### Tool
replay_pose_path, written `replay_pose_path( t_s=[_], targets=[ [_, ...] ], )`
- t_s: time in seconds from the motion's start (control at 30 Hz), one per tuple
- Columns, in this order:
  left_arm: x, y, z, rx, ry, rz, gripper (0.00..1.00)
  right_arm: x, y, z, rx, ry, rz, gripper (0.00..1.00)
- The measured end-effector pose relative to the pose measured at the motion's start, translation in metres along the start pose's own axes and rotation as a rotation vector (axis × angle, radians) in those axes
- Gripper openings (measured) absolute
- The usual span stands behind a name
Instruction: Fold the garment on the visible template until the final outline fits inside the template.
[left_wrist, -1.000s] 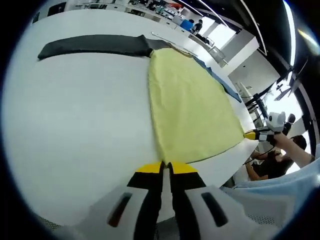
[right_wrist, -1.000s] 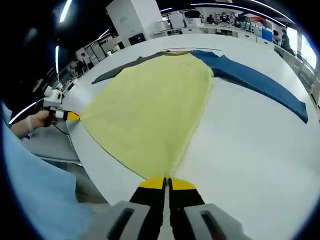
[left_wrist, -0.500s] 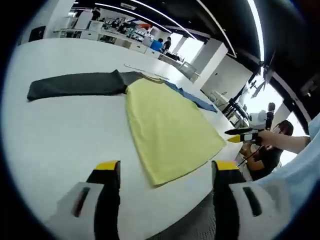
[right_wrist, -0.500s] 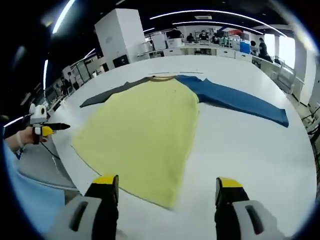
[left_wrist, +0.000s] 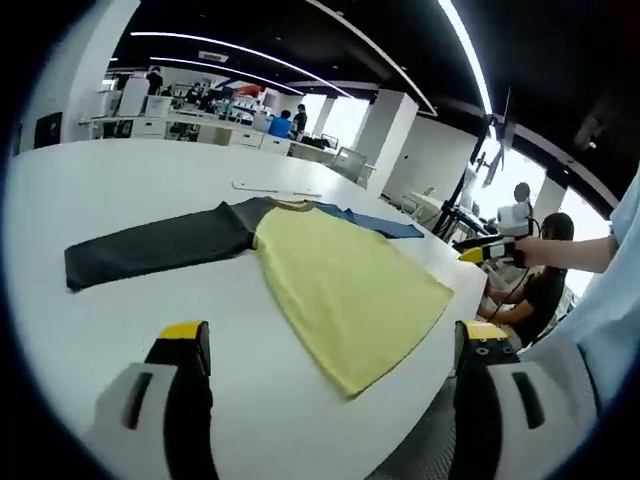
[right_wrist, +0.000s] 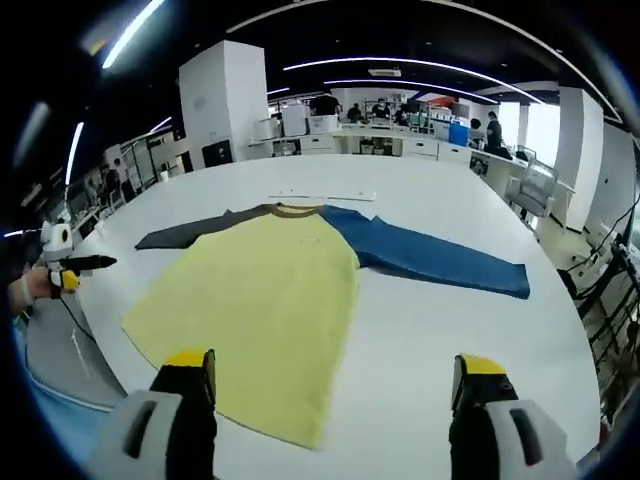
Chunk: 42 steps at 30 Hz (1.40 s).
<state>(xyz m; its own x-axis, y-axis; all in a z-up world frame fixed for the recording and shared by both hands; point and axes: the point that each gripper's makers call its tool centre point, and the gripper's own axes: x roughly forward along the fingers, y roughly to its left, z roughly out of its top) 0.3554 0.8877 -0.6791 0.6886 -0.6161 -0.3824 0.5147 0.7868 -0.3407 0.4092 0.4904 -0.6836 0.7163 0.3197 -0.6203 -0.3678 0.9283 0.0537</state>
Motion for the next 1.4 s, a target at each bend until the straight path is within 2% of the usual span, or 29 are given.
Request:
replay_pose_path(
  t_s=[0.13, 0.23, 0.3, 0.37, 0.4, 0.47, 0.5, 0.6, 0.63, 0.73, 0.8, 0.9, 0.93, 0.97, 1.0, 1.13, 1.2, 1.3, 1.4],
  targets=[
    [0.002, -0.001, 0.003, 0.002, -0.002, -0.001, 0.98, 0.004, -0.014, 0.002, 0.038, -0.008, -0.019, 0.99],
    [0.004, -0.003, 0.007, 0.027, -0.018, 0.000, 0.95, 0.010, -0.033, 0.010, 0.071, -0.031, -0.039, 0.98],
    [0.005, -0.002, 0.021, 0.052, -0.089, 0.011, 0.93, 0.014, -0.049, 0.015, 0.086, -0.040, -0.052, 0.97],
    [0.007, 0.001, 0.023, -0.008, -0.086, 0.039, 0.94, 0.022, -0.071, 0.021, 0.105, -0.053, -0.066, 0.94],
    [0.008, 0.002, 0.024, -0.014, -0.088, 0.047, 0.93, 0.027, -0.089, 0.024, 0.126, -0.059, -0.084, 0.93],
    [0.010, 0.002, 0.033, -0.022, -0.125, 0.053, 0.91, 0.032, -0.115, 0.031, 0.167, -0.093, -0.127, 0.89],
    [0.013, 0.004, 0.033, -0.038, -0.117, 0.066, 0.91, 0.036, -0.132, 0.036, 0.204, -0.128, -0.150, 0.87],
    [0.017, 0.006, 0.034, -0.041, -0.099, 0.089, 0.90, 0.041, -0.170, 0.040, 0.304, -0.162, -0.216, 0.84],
    [0.018, 0.005, 0.036, -0.043, -0.095, 0.094, 0.89, 0.044, -0.183, 0.039, 0.311, -0.160, -0.233, 0.83],
    [0.016, 0.006, 0.043, -0.054, -0.102, 0.113, 0.88, 0.050, -0.200, 0.032, 0.274, -0.115, -0.262, 0.77],
    [0.014, 0.011, 0.051, -0.064, -0.121, 0.140, 0.88, 0.055, -0.209, 0.033, 0.295, -0.121, -0.265, 0.73],
    [0.012, 0.016, 0.053, -0.069, -0.127, 0.172, 0.85, 0.060, -0.221, 0.032, 0.312, -0.119, -0.290, 0.67],
    [0.011, 0.019, 0.051, -0.077, -0.118, 0.187, 0.83, 0.072, -0.239, 0.033, 0.322, -0.116, -0.298, 0.63],
    [0.010, 0.019, 0.051, -0.077, -0.118, 0.191, 0.81, 0.075, -0.245, 0.032, 0.327, -0.111, -0.305, 0.59],
    [0.009, 0.018, 0.052, -0.082, -0.123, 0.197, 0.79, 0.080, -0.259, 0.030, 0.340, -0.113, -0.307, 0.56],
    [0.004, 0.019, 0.053, -0.109, -0.125, 0.224, 0.80, 0.096, -0.295, 0.023, 0.355, -0.105, -0.327, 0.53],
    [0.001, 0.019, 0.057, -0.114, -0.135, 0.241, 0.80, 0.101, -0.306, 0.022, 0.373, -0.111, -0.326, 0.51],
    [0.001, 0.021, 0.055, -0.121, -0.127, 0.260, 0.79, 0.108, -0.316, 0.013, 0.382, -0.085, -0.326, 0.39],
    [0.002, 0.020, 0.053, -0.128, -0.122, 0.263, 0.78, 0.111, -0.319, 0.006, 0.382, -0.070, -0.323, 0.32]
  ],
)
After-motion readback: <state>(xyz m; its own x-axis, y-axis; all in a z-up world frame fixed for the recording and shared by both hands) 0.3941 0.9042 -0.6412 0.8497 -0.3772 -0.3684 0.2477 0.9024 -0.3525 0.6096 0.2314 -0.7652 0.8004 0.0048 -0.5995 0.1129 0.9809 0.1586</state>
